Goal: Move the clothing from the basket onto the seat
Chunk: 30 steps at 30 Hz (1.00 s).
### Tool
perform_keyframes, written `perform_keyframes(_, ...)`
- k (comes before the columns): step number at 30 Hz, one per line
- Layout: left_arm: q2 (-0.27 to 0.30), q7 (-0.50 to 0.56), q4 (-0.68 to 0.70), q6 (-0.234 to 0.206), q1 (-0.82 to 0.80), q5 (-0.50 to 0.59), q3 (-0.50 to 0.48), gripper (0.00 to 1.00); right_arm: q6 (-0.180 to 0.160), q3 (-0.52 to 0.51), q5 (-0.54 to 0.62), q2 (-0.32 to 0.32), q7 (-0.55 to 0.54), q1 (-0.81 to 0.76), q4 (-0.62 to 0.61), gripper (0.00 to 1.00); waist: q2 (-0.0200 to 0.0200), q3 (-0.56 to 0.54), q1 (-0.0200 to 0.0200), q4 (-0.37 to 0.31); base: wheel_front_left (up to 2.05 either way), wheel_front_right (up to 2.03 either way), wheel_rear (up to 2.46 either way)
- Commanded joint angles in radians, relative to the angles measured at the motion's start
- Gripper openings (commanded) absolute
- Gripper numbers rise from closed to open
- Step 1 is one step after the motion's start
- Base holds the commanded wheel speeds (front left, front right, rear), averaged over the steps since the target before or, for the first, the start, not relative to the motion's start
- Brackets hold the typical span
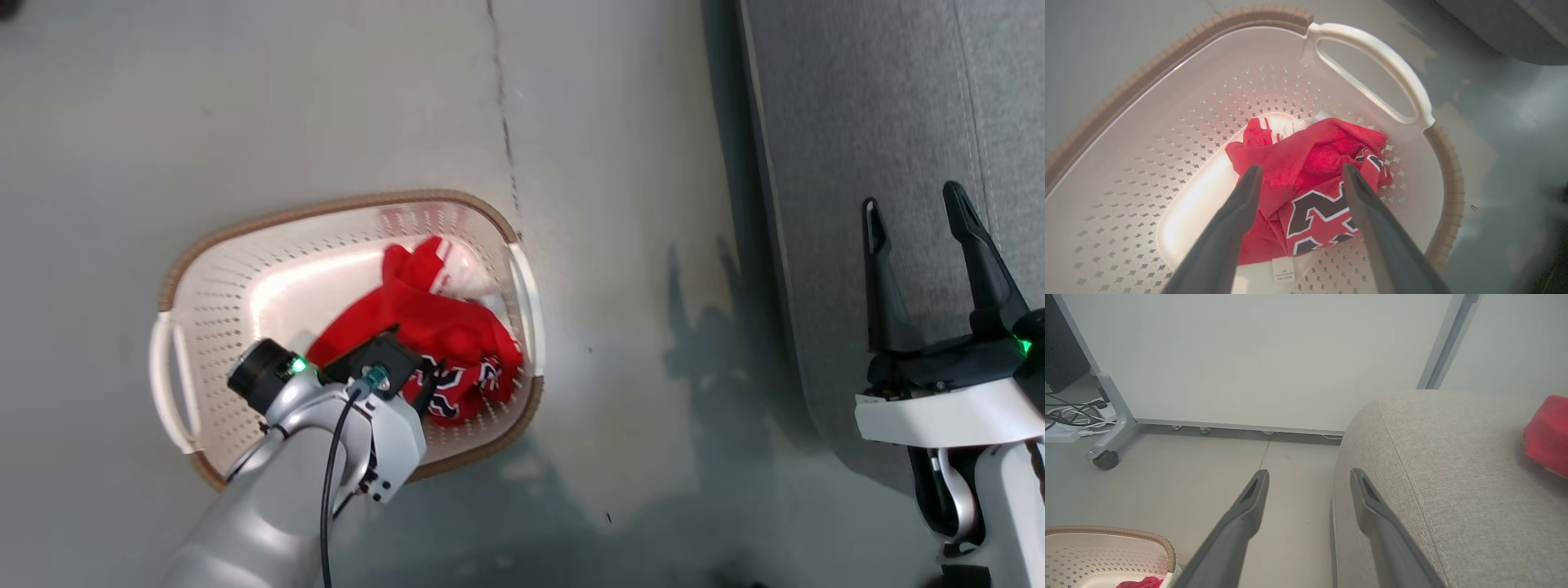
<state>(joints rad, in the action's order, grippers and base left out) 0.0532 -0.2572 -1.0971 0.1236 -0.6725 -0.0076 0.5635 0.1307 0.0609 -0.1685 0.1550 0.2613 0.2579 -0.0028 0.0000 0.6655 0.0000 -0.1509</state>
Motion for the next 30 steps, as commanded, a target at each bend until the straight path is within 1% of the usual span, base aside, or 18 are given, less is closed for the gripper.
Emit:
perform_keyframes(1, 0.008, -0.002, -0.032, 0.006, -0.033, 0.007, 0.01, 1.0, 0.0, -0.002, -0.004, -0.005, 0.001, 0.018, -0.004, 1.0, 0.0, 0.076, 0.0, -0.053, 0.0, 0.0, 0.0)
perform_keyframes(7, 0.007, 0.04, -0.134, 0.008, -0.117, -0.012, 0.043, 1.0, 0.0, 0.019, -0.009, -0.021, 0.001, 0.046, -0.001, 1.0, 0.0, 0.141, 0.0, -0.086, 0.0, 0.0, 0.0)
perform_keyframes(11, 0.031, 0.082, -0.168, 0.006, -0.176, -0.034, 0.088, 1.0, 0.0, 0.04, -0.017, -0.048, 0.001, 0.081, 0.0, 1.0, 0.0, 0.205, 0.0, -0.121, 0.0, 0.0, 0.0)
perform_keyframes(17, 0.077, 0.148, -0.184, 0.005, -0.247, -0.002, 0.142, 1.0, 0.0, 0.062, -0.015, -0.065, 0.001, 0.118, 0.001, 1.0, 0.0, 0.277, 0.0, -0.163, 0.0, 0.0, 0.0)
perform_keyframes(21, 0.102, 0.2, -0.19, -0.017, -0.274, 0.005, 0.154, 1.0, 0.0, 0.071, -0.023, -0.074, 0.001, 0.141, -0.006, 1.0, 0.0, 0.32, 0.0, -0.191, 0.0, 0.0, 0.0)
perform_keyframes(26, 0.116, 0.27, -0.192, -0.029, -0.287, 0.018, 0.177, 1.0, 0.0, 0.075, -0.017, -0.083, 0.001, 0.126, -0.016, 1.0, 0.0, 0.339, 0.0, -0.201, 0.0, 0.0, 0.0)
perform_keyframes(30, 0.125, 0.311, -0.193, -0.038, -0.291, 0.052, 0.22, 1.0, 0.0, 0.084, -0.015, -0.088, 0.001, 0.113, -0.016, 1.0, 0.0, 0.35, 0.0, -0.204, 0.0, 0.0, 0.0)
